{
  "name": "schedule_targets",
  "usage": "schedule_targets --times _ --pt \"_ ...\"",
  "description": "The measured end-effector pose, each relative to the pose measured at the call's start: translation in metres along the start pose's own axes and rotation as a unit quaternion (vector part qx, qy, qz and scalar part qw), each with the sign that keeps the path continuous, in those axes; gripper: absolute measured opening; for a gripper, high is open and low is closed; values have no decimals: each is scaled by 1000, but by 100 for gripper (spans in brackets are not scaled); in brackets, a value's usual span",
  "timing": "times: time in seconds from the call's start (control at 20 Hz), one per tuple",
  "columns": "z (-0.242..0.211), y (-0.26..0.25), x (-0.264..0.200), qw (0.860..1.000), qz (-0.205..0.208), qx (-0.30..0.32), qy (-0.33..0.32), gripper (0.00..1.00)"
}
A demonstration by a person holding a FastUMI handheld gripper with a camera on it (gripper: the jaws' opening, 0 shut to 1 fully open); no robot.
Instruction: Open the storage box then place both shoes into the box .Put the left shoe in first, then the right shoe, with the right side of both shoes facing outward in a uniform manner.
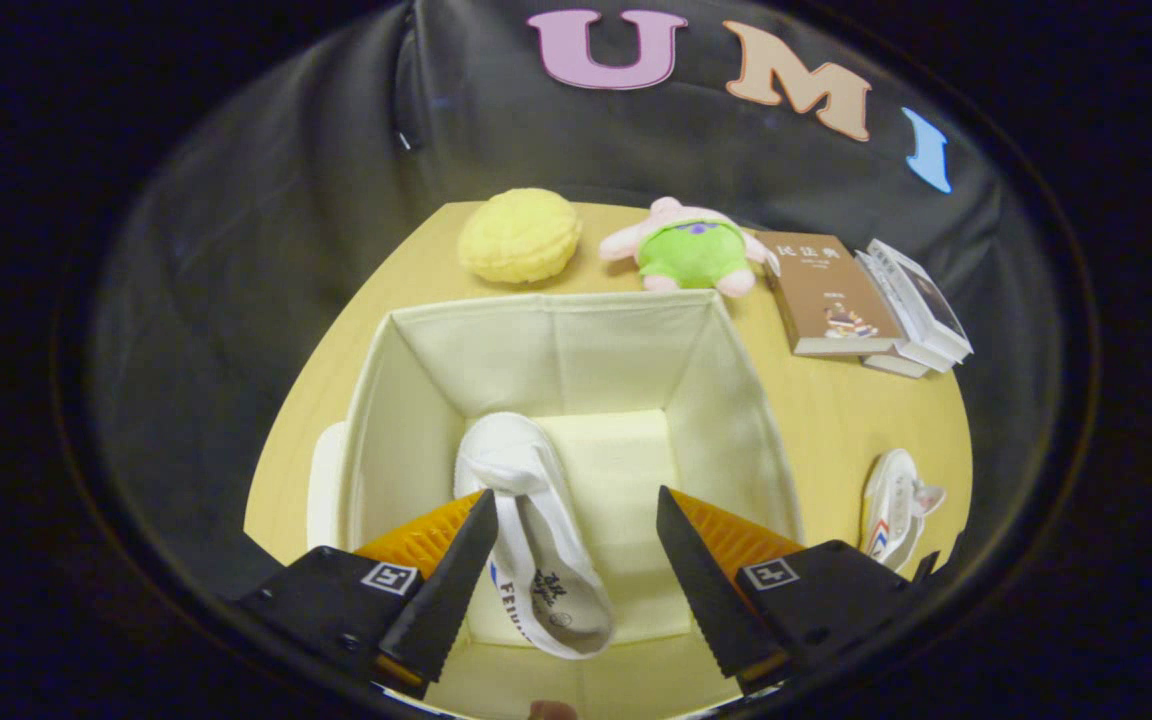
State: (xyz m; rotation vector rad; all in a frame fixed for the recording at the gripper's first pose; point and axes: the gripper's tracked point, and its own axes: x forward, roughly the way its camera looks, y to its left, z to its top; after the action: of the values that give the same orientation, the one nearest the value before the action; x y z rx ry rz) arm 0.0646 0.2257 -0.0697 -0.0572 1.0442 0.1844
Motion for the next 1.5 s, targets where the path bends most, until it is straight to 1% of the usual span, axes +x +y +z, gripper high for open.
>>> schedule_targets --times 0.2,0.35,0.45,0.6,0.8,0.95,1.15,1.35,1.5 --pt "12 -30 -37 998 -13 28 -58 100" --pt "26 -62 -68 992 -26 51 -112 100" --pt "29 -90 -85 988 -47 58 -136 100" --pt "22 -137 -100 982 -94 58 -153 100" --pt "-8 -198 -96 977 -156 76 -121 100" --pt "-32 -236 -81 974 -185 93 -88 100" --pt "-79 -283 -67 968 -225 111 -23 100" --pt "-119 -317 -56 959 -244 138 28 100" --pt "-135 -337 -45 955 -251 146 54 100"
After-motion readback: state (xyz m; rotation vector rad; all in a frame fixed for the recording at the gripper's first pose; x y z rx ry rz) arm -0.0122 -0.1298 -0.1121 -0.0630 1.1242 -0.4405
